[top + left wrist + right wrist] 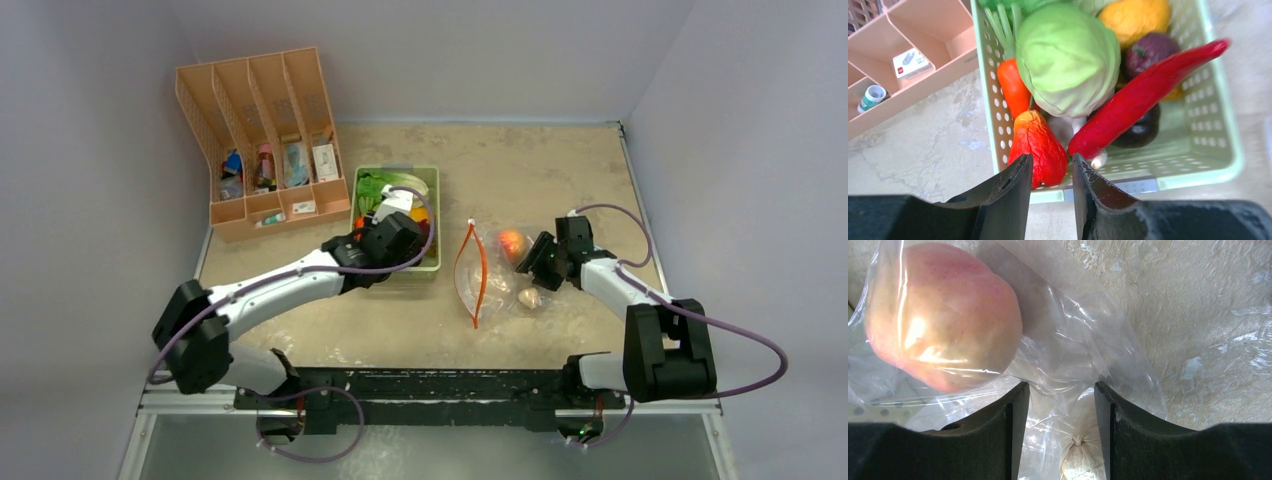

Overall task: Open the zip-top bag and remove the fake food
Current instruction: Place the fake vegetable in the bin, then pick up the fake vegetable from the zipper food storage bag.

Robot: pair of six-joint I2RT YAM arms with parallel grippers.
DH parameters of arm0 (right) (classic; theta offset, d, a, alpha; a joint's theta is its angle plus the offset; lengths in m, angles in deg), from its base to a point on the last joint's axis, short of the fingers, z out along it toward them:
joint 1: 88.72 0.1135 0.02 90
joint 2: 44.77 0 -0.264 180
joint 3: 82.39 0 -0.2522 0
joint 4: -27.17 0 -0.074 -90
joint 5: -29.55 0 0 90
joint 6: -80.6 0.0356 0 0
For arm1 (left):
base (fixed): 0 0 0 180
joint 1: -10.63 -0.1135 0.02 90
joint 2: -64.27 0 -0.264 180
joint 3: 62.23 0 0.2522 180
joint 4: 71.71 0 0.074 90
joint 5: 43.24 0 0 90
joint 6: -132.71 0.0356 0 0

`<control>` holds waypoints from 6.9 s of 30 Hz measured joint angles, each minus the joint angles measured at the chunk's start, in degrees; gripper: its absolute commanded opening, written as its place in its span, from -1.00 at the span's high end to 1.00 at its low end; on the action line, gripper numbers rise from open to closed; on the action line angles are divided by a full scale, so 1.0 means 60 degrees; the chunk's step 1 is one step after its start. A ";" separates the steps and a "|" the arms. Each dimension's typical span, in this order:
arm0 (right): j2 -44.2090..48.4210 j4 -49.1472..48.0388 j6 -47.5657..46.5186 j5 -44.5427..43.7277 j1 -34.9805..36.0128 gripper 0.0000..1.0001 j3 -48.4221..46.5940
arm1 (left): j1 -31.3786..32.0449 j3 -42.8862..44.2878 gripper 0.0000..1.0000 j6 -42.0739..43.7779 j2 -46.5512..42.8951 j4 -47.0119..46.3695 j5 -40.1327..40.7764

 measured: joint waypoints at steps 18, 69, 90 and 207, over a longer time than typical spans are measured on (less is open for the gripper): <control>0.1188 0.0047 -0.0390 0.0328 0.0000 -0.13 0.0000 | 0.1104 -0.0364 0.22 -0.2073 0.0754 -0.3646 -0.5009; 0.1472 0.0874 0.0794 0.0007 -0.0018 -0.06 0.0878 | 0.1628 0.0379 0.21 -0.4477 0.4772 -0.7169 -0.7384; 0.1319 0.0397 0.0922 0.1246 -0.0018 -0.03 0.0994 | 0.1668 -0.0372 0.18 -0.5650 0.5260 -0.9326 -0.7541; 0.0641 0.1362 0.2765 0.2291 -0.0051 -0.04 0.0874 | 0.1829 0.0437 0.04 -0.5155 0.5209 -0.7843 -0.7184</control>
